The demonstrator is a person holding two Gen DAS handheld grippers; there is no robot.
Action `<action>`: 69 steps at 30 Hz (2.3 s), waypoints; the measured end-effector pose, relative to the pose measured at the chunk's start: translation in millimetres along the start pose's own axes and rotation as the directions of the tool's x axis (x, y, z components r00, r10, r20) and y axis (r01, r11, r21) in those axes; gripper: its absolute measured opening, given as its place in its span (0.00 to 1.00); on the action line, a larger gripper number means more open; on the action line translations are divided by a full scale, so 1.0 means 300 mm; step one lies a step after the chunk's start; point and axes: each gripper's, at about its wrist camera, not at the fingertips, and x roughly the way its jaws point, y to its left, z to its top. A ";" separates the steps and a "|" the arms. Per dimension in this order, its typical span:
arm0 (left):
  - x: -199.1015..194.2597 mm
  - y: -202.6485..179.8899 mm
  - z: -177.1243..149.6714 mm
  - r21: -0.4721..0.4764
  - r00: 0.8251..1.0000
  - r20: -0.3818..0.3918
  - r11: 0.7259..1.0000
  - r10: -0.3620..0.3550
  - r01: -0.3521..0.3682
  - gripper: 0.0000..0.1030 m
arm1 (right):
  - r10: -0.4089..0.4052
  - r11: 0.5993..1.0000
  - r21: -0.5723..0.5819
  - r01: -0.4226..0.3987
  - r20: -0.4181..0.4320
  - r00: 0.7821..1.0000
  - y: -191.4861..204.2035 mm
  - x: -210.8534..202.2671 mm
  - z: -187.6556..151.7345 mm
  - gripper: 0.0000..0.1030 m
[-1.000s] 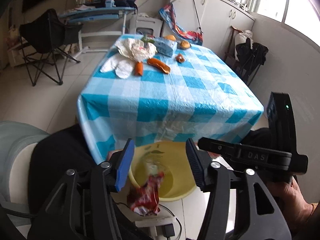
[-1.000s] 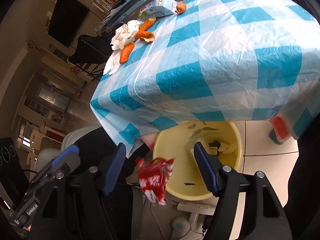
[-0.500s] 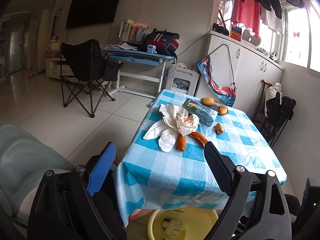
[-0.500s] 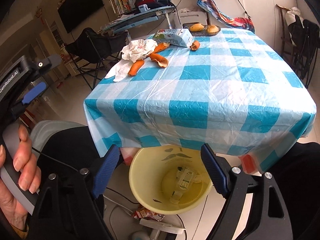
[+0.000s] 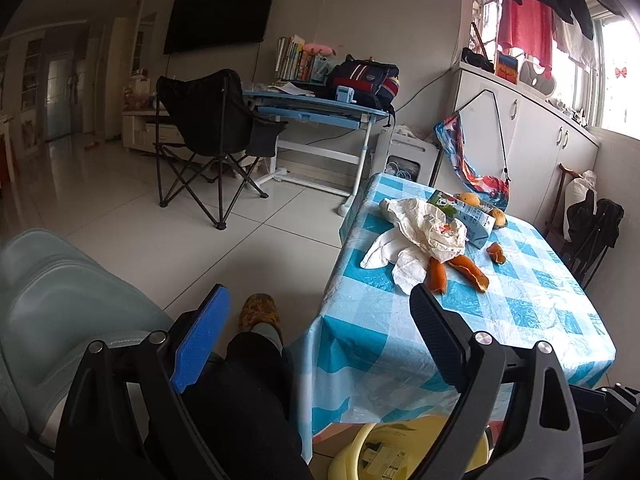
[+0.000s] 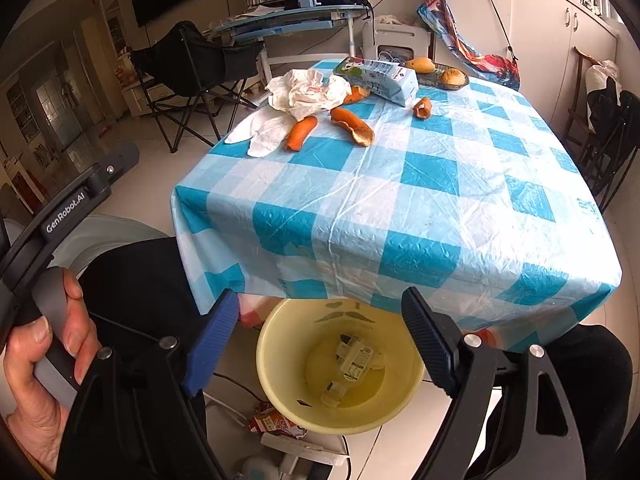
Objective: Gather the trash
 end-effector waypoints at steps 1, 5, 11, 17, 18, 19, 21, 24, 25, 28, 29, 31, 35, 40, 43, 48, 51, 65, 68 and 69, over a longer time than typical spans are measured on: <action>0.001 0.001 -0.003 -0.002 1.000 -0.002 1.000 0.000 0.000 0.85 | 0.001 1.000 -0.003 -0.001 -0.003 1.000 0.010 0.005 0.007 0.78; 0.008 0.005 -0.010 -0.003 1.000 -0.006 1.000 0.000 0.000 0.86 | 0.017 1.000 -0.007 -0.017 -0.012 1.000 0.039 0.029 0.027 0.78; 0.018 0.006 -0.013 -0.016 1.000 -0.020 1.000 -0.003 0.002 0.86 | 0.030 1.000 -0.006 -0.031 -0.023 0.999 0.054 0.041 0.015 0.78; 0.024 -0.003 -0.019 -0.004 1.000 -0.028 1.000 -0.006 0.006 0.87 | 0.029 0.999 0.034 -0.028 -0.016 0.999 0.030 0.033 0.013 0.79; 0.025 -0.004 -0.020 -0.003 1.000 -0.028 1.000 -0.006 0.006 0.87 | 0.029 0.999 0.041 -0.028 -0.018 0.999 0.025 0.034 0.012 0.79; 0.024 -0.005 -0.019 -0.004 1.000 -0.028 1.000 -0.006 0.006 0.88 | 0.029 0.999 0.046 -0.028 -0.020 0.999 0.022 0.035 0.012 0.79; 0.026 -0.006 -0.019 -0.007 1.000 -0.030 1.000 -0.006 0.005 0.88 | 0.030 0.998 0.051 -0.029 -0.025 0.999 0.019 0.037 0.010 0.79; 0.027 -0.007 -0.022 -0.011 0.999 -0.033 1.000 -0.005 0.005 0.89 | 0.032 0.999 0.042 -0.031 -0.031 0.999 0.027 0.041 0.007 0.80; 0.028 -0.009 -0.024 -0.011 0.999 -0.034 1.000 -0.005 0.005 0.89 | 0.034 0.999 0.039 -0.033 -0.032 0.999 0.031 0.043 0.006 0.80; 0.030 -0.011 -0.027 -0.010 0.999 -0.038 1.000 -0.005 0.005 0.89 | 0.037 0.999 0.029 -0.036 -0.035 0.999 0.040 0.045 0.005 0.81; 0.031 -0.009 -0.026 -0.009 0.999 -0.039 1.000 -0.005 0.005 0.89 | 0.038 0.999 0.026 -0.037 -0.036 0.999 0.043 0.045 0.005 0.81; 0.031 -0.010 -0.028 -0.009 0.999 -0.041 1.000 -0.006 0.005 0.89 | 0.038 0.999 0.024 -0.038 -0.037 0.999 0.044 0.047 0.005 0.81; 0.033 -0.011 -0.030 -0.008 0.999 -0.043 1.000 -0.005 0.005 0.90 | 0.038 0.999 0.026 -0.037 -0.037 0.999 0.044 0.047 0.004 0.81; 0.033 -0.009 -0.029 -0.007 0.999 -0.044 1.000 -0.005 0.004 0.90 | 0.038 0.999 0.025 -0.037 -0.035 0.999 0.044 0.045 0.005 0.81; 0.033 -0.010 -0.028 -0.007 0.999 -0.044 1.000 -0.005 0.004 0.91 | 0.038 0.999 0.028 -0.038 -0.030 0.999 0.040 0.044 0.007 0.81; 0.036 -0.014 -0.036 0.007 0.999 -0.043 1.000 0.000 0.001 0.91 | 0.040 0.998 0.039 -0.039 -0.027 0.999 0.028 0.044 0.010 0.81; 0.038 -0.021 -0.037 0.015 0.999 -0.043 1.000 0.000 0.001 0.92 | 0.041 0.998 0.046 -0.040 -0.018 0.999 0.017 0.036 0.011 0.81; 0.023 -0.042 -0.027 0.060 1.000 -0.029 0.998 0.001 0.001 0.92 | 0.031 0.997 0.066 -0.034 0.047 0.998 -0.020 -0.040 0.026 0.82; 0.018 -0.056 -0.026 0.083 1.000 -0.024 0.997 0.001 0.001 0.92 | 0.035 0.997 0.062 -0.039 0.065 0.997 -0.037 -0.052 0.030 0.83; 0.017 -0.062 -0.025 0.094 1.000 -0.024 0.996 -0.001 0.003 0.92 | 0.038 0.997 0.065 -0.043 0.071 0.997 -0.045 -0.052 0.032 0.83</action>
